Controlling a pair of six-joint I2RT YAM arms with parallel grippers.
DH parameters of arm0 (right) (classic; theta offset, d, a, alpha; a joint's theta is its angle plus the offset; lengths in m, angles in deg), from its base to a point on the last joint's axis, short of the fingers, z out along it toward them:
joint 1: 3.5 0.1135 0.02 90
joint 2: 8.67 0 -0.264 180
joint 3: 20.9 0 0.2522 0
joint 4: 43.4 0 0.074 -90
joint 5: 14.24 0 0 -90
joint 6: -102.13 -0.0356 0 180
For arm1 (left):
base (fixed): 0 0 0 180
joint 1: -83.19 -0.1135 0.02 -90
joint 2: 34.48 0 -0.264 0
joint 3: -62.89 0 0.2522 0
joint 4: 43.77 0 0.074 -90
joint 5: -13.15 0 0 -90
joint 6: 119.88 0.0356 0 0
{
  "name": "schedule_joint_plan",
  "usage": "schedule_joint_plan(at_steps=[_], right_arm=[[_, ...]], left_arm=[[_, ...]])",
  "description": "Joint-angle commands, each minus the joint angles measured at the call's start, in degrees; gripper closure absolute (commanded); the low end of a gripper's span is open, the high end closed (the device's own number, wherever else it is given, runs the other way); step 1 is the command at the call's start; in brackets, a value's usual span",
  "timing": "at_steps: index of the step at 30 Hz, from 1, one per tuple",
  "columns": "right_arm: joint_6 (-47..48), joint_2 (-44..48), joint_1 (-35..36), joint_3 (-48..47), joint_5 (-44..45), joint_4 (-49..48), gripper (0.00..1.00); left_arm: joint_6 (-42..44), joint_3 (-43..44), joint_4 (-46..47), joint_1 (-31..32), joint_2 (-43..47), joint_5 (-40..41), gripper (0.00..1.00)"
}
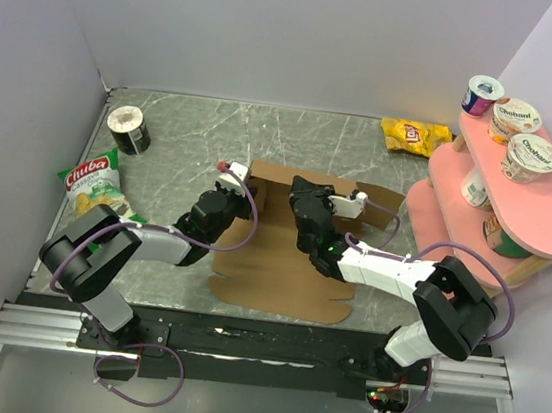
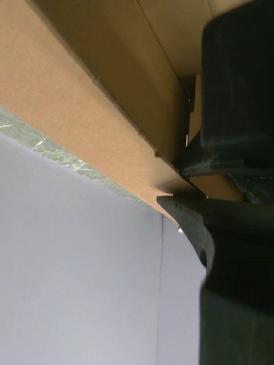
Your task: Fold the paper box
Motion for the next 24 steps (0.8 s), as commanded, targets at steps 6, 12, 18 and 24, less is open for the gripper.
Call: schedule_joint_plan(at_steps=[6, 12, 18, 24], right_arm=[[-1.8, -0.8, -0.5, -0.1, 2.5, 2.7, 0.87], [-3.3, -0.2, -0.5, 0.5, 3.0, 4.7, 0.89], [-3.7, 0.5, -0.5, 1.1, 3.2, 5.7, 0.91], [-5.2, 1.3, -0.8, 0.7, 3.8, 9.7, 0.93]], left_arm=[[1.4, -2.8, 5.8, 0.0, -2.6, -1.2, 0.40], [0.1, -4.5, 9.2, -1.4, -3.3, -5.8, 0.27], [-3.0, -5.2, 14.9, -4.3, -5.5, -11.6, 0.25], [-4.4, -3.9, 18.3, -7.8, -7.3, -20.3, 0.24]])
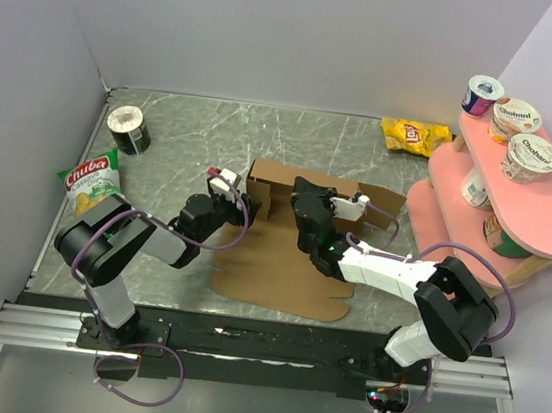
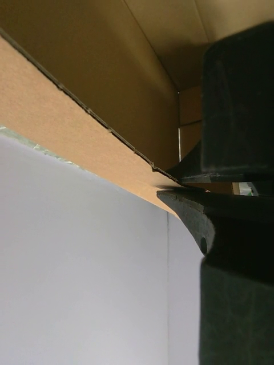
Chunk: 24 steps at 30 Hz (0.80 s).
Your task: Fold the paper box
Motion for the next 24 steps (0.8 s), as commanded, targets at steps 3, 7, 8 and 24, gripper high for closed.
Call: schedule_joint_plan(at_steps=[3, 7, 8, 24], right_arm=[[-0.1, 0.6, -0.6, 0.6, 2.4, 7.8, 0.93], [0.5, -0.3, -0.5, -0.1, 1.6, 8.3, 0.93], [0.5, -0.3, -0.5, 0.0, 1.4, 8.2, 0.93], [1.0, -0.7, -0.1, -0.1, 0.1, 9.1, 0.94]], left_arm=[[-1.2, 4.4, 4.1, -2.1, -1.9, -7.6, 0.28], [-0.7, 6.4, 4.3, -2.1, -3.4, -8.1, 0.32], [-0.4, 6.7, 4.2, -2.1, -3.7, -8.0, 0.33], [-8.0, 11.6, -1.0, 0.1, -4.8, 3.9, 0.67]])
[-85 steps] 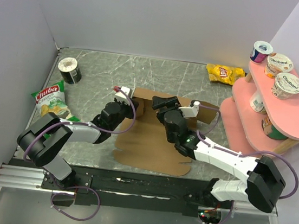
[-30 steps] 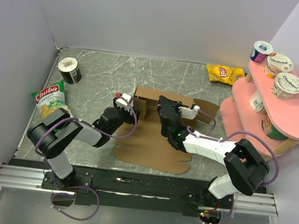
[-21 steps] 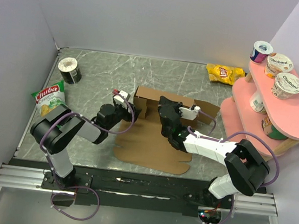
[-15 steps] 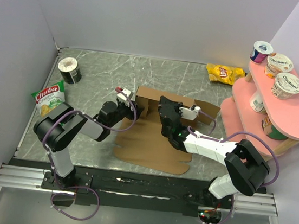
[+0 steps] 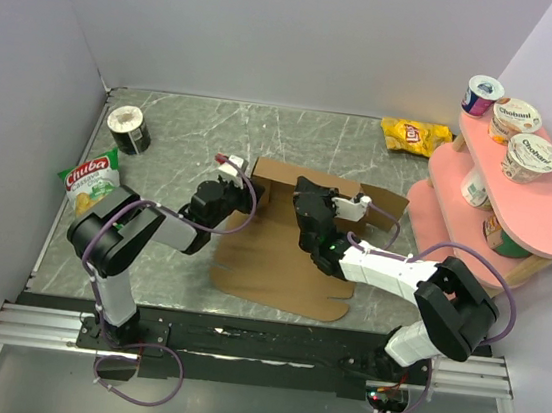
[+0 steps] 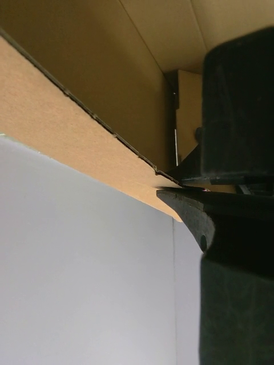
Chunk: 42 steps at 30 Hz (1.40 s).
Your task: Fold the paper box
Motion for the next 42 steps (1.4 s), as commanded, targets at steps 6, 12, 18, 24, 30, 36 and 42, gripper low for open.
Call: schedule_joint_plan(at_steps=[6, 12, 18, 24, 30, 36, 42], right_arm=[[2.7, -0.5, 0.8, -0.4, 0.6, 8.2, 0.94], [1.2, 0.1, 1.1, 0.0, 1.1, 9.7, 0.94], [-0.8, 0.8, 1.3, -0.3, 2.2, 12.8, 0.95], [-2.6, 1.5, 1.3, -0.3, 3.3, 15.6, 0.95], [-3.5, 1.6, 1.4, 0.0, 3.5, 16.5, 0.96], [-4.1, 1.9, 1.5, -0.1, 4.0, 17.5, 0.96], [-3.7, 1.9, 1.5, -0.2, 3.3, 16.7, 0.95]], left_arm=[[-1.2, 6.1, -2.1, 4.4, -0.4, 13.7, 0.83], [-0.7, 7.9, -7.6, 5.7, 0.1, 24.7, 0.99], [2.8, 9.2, -11.1, 6.4, 0.0, 31.8, 0.99], [6.0, 9.2, -13.4, 6.5, 0.3, 36.2, 0.99], [9.3, 9.0, -13.4, 6.5, -0.2, 39.6, 0.99], [12.6, 8.5, -13.2, 6.5, -0.5, 41.8, 0.99], [14.0, 7.7, -11.2, 6.7, -0.7, 39.7, 0.99]])
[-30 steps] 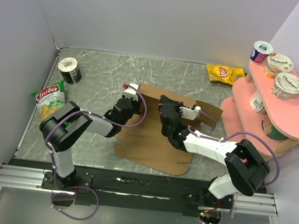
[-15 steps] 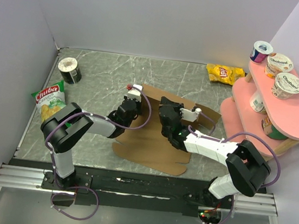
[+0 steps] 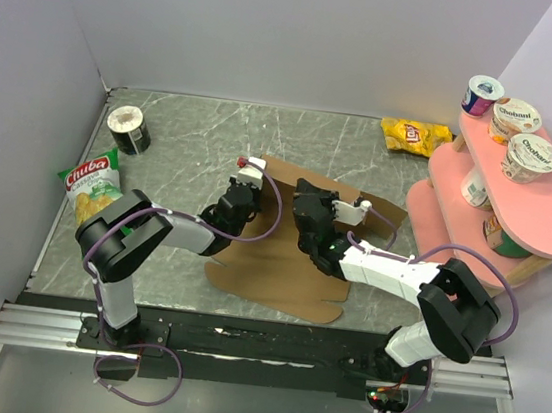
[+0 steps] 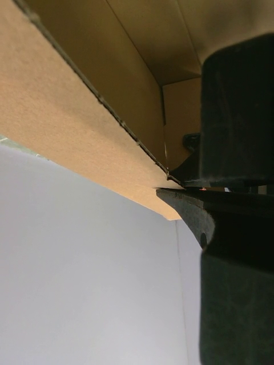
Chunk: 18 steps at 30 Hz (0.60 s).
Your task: Fold the paper box
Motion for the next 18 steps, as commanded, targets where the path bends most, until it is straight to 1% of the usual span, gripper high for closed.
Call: schedule_joint_plan(at_steps=[1, 6, 8, 9, 10, 12, 13, 15, 16, 17, 18], right_arm=[[3.3, 1.2, 0.7, 0.5, 2.1, 11.0, 0.94], [3.8, 1.6, 0.7, 0.5, 2.2, 10.8, 0.94], [3.8, 1.6, 1.0, 0.6, 2.0, 10.4, 0.92], [4.3, 1.6, 0.8, 0.8, 1.8, 10.0, 0.90], [4.6, 1.7, 0.9, 0.9, 1.7, 9.5, 0.88], [5.8, 1.8, 0.9, 1.0, 1.2, 7.9, 0.82], [6.4, 2.2, 0.9, 1.2, 1.1, 7.4, 0.80], [7.7, 2.2, 0.9, 1.1, 1.0, 6.3, 0.75], [7.7, 2.4, 0.9, 1.1, 1.0, 6.3, 0.73], [7.6, 2.4, 0.9, 1.0, 0.8, 6.3, 0.70], [7.9, 2.5, 1.0, 1.2, 0.6, 5.9, 0.69]], left_arm=[[5.4, 0.3, 0.7, -2.6, -0.5, 10.1, 0.99], [7.6, -0.2, 2.2, -2.5, -1.1, 12.7, 0.99], [7.6, -0.5, 2.0, -2.5, -0.8, 12.2, 0.99], [7.4, -0.6, 1.5, -2.5, -0.5, 10.1, 0.98], [6.8, -0.8, 1.0, -2.5, -0.2, 9.1, 0.91], [3.9, -0.8, -0.7, -2.5, 1.0, 7.2, 0.83], [2.9, -1.0, -2.2, -2.5, 1.5, 6.2, 0.74], [0.5, -1.2, -3.7, -2.5, 2.6, 5.2, 0.63], [0.0, -1.3, -4.7, -2.5, 3.0, 4.1, 0.53], [-0.4, -1.3, -5.3, -2.5, 3.5, 3.9, 0.49], [-1.1, -1.4, -5.7, -2.5, 3.9, 3.6, 0.48]])
